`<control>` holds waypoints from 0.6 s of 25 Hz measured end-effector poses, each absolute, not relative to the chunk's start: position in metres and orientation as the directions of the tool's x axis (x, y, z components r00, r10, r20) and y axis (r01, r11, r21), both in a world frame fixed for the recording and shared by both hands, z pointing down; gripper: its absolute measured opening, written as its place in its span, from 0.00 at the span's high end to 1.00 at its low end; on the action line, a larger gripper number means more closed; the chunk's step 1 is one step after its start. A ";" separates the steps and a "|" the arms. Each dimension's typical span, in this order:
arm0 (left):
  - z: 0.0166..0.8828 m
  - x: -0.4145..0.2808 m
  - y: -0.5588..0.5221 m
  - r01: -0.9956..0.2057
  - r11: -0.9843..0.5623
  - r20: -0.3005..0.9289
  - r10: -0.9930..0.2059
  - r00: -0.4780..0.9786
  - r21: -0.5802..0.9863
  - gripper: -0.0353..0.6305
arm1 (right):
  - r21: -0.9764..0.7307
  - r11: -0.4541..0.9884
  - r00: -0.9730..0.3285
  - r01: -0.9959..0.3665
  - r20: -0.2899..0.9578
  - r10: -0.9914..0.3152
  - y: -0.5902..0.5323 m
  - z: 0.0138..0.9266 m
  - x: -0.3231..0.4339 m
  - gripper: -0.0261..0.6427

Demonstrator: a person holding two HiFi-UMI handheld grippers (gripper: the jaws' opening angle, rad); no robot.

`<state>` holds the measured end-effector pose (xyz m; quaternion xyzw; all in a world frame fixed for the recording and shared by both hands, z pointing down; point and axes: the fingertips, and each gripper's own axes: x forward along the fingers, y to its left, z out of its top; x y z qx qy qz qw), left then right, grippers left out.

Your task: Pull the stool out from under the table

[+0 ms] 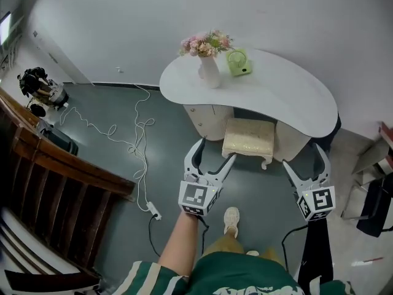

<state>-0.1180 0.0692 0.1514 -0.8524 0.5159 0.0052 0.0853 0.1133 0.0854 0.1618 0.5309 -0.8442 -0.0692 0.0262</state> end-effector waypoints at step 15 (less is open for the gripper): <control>0.217 -0.154 -0.049 -0.786 -0.583 0.022 -0.806 0.592 -0.208 0.35 | 0.246 0.420 -0.399 -0.873 0.133 -0.907 -0.023 0.220 0.047 0.27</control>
